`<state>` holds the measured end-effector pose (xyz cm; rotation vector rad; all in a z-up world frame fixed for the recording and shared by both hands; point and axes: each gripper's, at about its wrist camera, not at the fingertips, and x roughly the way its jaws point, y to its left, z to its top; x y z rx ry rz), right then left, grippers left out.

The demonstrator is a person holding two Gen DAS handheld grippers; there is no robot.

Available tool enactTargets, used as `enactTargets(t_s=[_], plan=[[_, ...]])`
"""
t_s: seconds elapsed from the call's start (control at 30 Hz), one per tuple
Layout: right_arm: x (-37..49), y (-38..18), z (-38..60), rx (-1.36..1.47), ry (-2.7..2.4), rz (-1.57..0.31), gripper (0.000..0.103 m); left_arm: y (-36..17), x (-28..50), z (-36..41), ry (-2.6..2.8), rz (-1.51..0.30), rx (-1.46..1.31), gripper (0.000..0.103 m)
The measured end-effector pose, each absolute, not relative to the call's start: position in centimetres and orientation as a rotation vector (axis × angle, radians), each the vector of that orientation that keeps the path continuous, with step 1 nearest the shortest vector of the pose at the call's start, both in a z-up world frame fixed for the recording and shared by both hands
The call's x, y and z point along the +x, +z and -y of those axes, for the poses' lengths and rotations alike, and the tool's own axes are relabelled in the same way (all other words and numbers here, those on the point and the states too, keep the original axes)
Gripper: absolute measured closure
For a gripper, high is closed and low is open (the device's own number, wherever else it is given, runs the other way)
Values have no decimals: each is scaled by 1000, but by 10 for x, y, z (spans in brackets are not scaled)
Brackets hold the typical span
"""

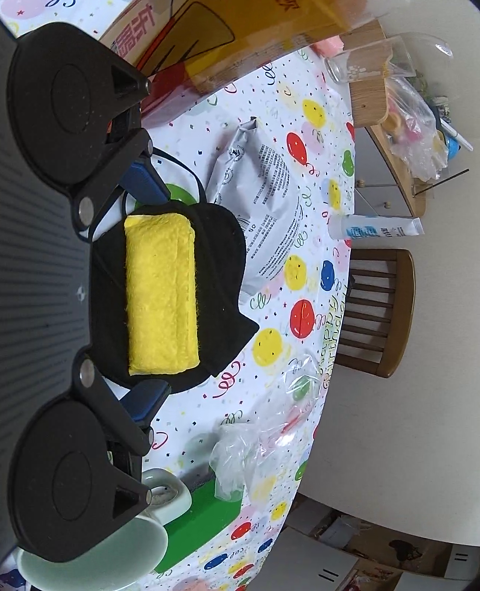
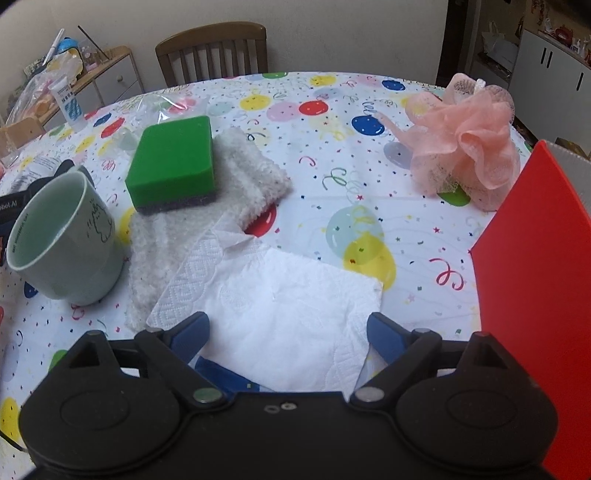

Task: Organize soft objects
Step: 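Grasp the yellow sponge with the left tool while the right tool grasps the white tissue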

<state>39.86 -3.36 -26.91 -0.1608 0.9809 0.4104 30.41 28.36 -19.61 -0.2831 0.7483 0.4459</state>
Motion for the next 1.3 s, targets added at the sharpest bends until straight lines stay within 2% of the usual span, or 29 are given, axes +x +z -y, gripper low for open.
enactTargets(t_s=[0.33,0.43,0.53,0.8,0.83,0.9,1.0,1.3], plan=[[393,-270,26,-222,386,-959,14,-199,305,-283,449,-740,-280,13],[391,-269,26,-220,385,-954,20,-199,304,-283,454,-737,-281,15],[389,-268,24,-223,389,-944,29,-198,303,-282,453,-735,-274,15],[390,-263,27,-226,373,-921,81,-196,296,-283,465,-726,-290,16],[390,-263,26,-226,375,-921,84,-195,294,-283,465,-724,-292,16],[391,-263,26,-229,378,-919,96,-193,292,-283,464,-720,-289,16],[390,-263,26,-230,372,-916,100,-190,289,-283,465,-711,-294,16],[381,-240,38,-179,367,-872,101,-166,277,-276,448,-683,-285,16]])
